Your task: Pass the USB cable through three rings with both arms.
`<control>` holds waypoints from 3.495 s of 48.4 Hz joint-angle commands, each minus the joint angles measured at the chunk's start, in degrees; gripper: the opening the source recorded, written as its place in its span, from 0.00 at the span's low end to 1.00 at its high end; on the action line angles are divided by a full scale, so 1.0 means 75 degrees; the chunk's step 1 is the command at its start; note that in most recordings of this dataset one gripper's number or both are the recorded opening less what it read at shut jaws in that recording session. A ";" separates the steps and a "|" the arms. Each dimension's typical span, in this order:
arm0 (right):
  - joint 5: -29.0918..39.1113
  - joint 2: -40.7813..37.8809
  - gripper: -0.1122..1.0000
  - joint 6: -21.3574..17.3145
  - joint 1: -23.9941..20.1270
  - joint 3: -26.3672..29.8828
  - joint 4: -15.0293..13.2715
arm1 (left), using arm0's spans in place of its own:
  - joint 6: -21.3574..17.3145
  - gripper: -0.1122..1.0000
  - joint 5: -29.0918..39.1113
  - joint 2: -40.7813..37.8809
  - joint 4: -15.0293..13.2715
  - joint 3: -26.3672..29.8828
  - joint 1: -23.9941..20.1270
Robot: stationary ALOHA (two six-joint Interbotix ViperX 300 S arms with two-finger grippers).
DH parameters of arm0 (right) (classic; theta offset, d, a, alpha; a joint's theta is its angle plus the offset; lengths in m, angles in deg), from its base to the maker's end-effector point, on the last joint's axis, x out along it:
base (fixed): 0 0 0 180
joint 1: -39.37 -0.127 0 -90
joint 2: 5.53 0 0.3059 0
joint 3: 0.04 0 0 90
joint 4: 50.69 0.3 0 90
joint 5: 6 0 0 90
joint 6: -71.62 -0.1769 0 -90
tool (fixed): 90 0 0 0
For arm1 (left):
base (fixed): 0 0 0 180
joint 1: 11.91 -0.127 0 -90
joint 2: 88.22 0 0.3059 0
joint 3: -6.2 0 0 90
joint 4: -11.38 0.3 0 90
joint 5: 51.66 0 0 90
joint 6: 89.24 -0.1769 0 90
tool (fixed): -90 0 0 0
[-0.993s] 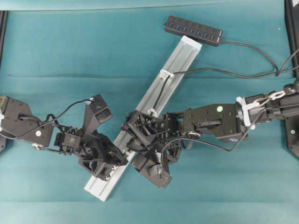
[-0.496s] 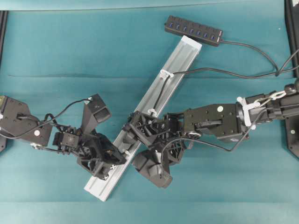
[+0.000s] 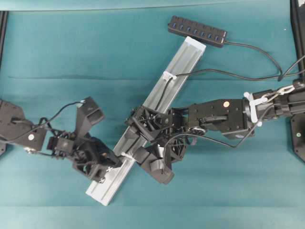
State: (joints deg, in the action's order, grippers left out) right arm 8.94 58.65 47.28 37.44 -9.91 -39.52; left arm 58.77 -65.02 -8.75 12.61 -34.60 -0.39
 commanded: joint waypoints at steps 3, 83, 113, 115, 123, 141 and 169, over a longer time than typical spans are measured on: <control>-0.0047 0.0059 0.87 -0.0105 0.0070 0.0023 0.0023 | 0.0082 0.19 -0.0070 0.0176 0.0035 -0.0012 0.0234; -0.0375 0.0984 0.87 -0.1500 0.0762 -0.0809 0.0023 | 0.0809 0.19 -0.0070 0.1266 0.0012 -0.0363 0.0691; -0.0668 0.0996 0.87 -0.1734 0.0633 -0.0668 0.0023 | 0.0609 0.99 0.0715 0.1312 0.0035 -0.0094 0.0668; -0.0668 0.1008 0.87 -0.1840 0.0633 -0.0680 0.0023 | 0.0516 0.98 0.0785 0.1336 0.0035 -0.0070 0.0668; -0.0715 0.1230 0.87 -0.2637 0.0633 -0.0621 0.0023 | -0.0328 0.97 0.1043 0.1910 0.0035 0.0023 0.0480; -0.1723 0.2754 0.87 -0.5789 0.1418 -0.0809 0.0023 | -0.3621 0.97 0.1898 0.4055 0.0035 0.0398 -0.0832; -0.3270 0.5590 0.87 -0.6258 0.2297 -0.2977 -0.0023 | -0.5414 0.95 0.1652 0.6246 0.0035 0.0023 -0.2473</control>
State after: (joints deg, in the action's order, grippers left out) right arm -14.88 98.20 1.14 54.49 -30.92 -39.61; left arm 18.78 -52.01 36.25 12.61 -34.87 -18.15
